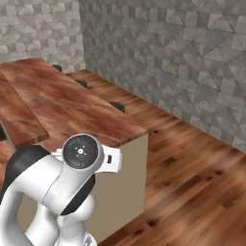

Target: Move the drinks to the dining counter.

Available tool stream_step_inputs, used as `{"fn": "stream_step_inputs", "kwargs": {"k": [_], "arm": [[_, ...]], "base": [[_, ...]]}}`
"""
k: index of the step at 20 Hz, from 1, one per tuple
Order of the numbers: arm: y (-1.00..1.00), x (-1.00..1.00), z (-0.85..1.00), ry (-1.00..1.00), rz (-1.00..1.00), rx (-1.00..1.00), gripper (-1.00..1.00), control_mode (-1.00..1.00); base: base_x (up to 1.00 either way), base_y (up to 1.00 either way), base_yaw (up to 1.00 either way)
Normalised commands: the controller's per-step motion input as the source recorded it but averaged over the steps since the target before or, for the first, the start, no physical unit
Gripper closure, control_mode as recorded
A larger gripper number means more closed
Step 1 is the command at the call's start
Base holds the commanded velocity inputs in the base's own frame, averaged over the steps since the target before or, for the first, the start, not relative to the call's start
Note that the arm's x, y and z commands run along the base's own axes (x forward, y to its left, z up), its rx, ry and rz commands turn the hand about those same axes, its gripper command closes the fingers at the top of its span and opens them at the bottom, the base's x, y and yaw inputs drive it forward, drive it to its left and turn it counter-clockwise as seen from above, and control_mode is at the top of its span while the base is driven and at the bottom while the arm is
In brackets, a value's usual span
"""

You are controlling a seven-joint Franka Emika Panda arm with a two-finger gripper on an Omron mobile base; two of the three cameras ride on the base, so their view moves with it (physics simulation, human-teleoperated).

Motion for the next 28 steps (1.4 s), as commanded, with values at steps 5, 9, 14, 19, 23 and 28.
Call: {"fn": "stream_step_inputs", "kwargs": {"k": [5,9,14,19,23,28], "arm": [[0.00,0.00,0.00,0.00,0.00,0.00,1.00,1.00],[0.00,0.00,0.00,0.00,0.00,0.00,1.00,1.00],[0.00,0.00,0.00,0.00,0.00,0.00,1.00,1.00],[0.00,0.00,0.00,0.00,0.00,0.00,1.00,1.00],[0.00,0.00,0.00,0.00,0.00,0.00,1.00,1.00],[0.00,0.00,0.00,0.00,0.00,0.00,1.00,1.00]], "base": [[0.29,-0.44,0.39],[0.26,-0.60,0.36],[0.29,-0.47,0.33],[0.24,-0.09,0.26],[0.21,0.00,0.23],[0.15,0.00,0.23]]}}
